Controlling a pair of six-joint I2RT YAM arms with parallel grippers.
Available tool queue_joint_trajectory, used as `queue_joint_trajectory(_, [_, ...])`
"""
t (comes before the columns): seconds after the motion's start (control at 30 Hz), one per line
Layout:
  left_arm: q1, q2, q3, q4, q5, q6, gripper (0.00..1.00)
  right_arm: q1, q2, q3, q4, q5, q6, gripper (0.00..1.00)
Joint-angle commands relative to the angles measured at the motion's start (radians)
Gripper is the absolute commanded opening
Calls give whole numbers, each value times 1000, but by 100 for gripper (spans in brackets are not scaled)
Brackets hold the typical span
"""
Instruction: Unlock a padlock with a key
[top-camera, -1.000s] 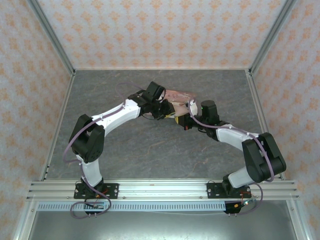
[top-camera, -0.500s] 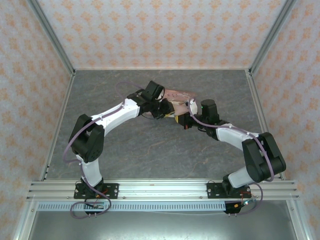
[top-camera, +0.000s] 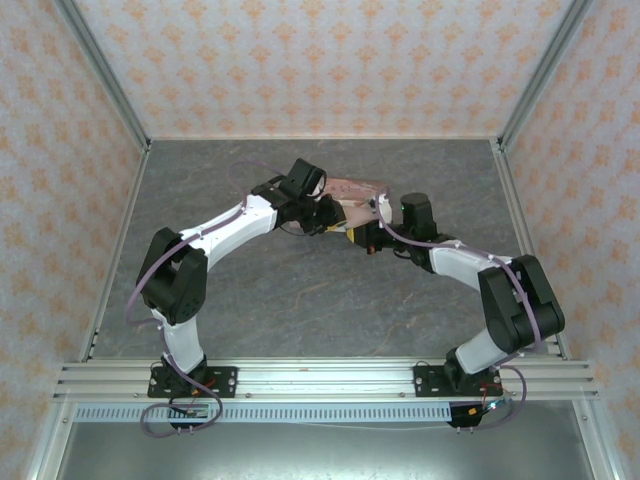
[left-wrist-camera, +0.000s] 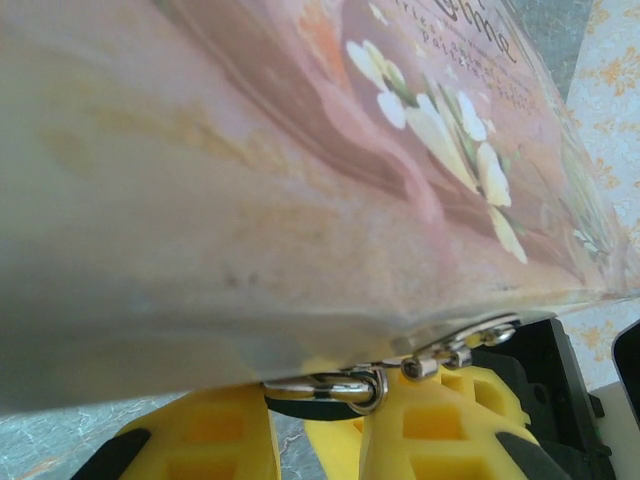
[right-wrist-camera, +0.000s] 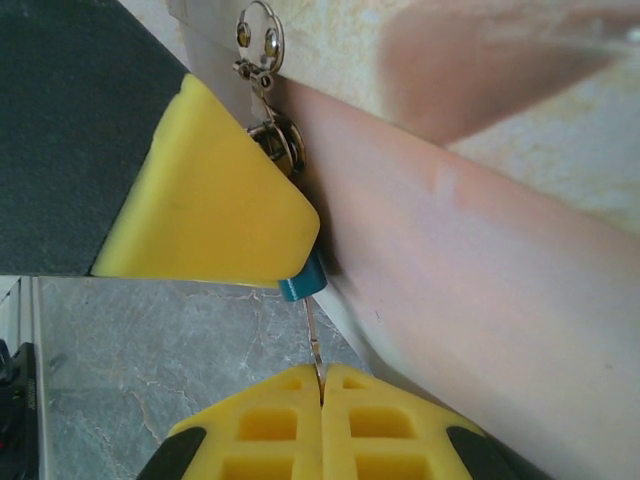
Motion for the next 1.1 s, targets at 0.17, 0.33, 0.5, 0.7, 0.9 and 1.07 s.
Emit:
queue_joint_trajectory(0.17, [-24, -8, 21, 48, 89, 52, 15, -28, 20, 88, 122, -109, 14, 0])
queue_joint_trajectory(0.33, [-24, -7, 19, 52, 91, 49, 15, -22, 46, 109, 124, -113, 22, 0])
queue_joint_trajectory(0.5, [-24, -5, 19, 57, 99, 29, 15, 1, 40, 101, 98, -25, -29, 0])
queue_joint_trajectory(0.7, [-24, -7, 30, 48, 116, 13, 15, 9, 43, 82, 124, 35, -56, 0])
queue_joint_trajectory(0.9, [-24, -5, 39, 39, 119, 9, 15, 11, 54, 87, 131, 40, -71, 0])
queue_joint_trajectory(1.07, [-24, -1, 41, 44, 120, 4, 15, 14, 72, 99, 137, 16, -57, 0])
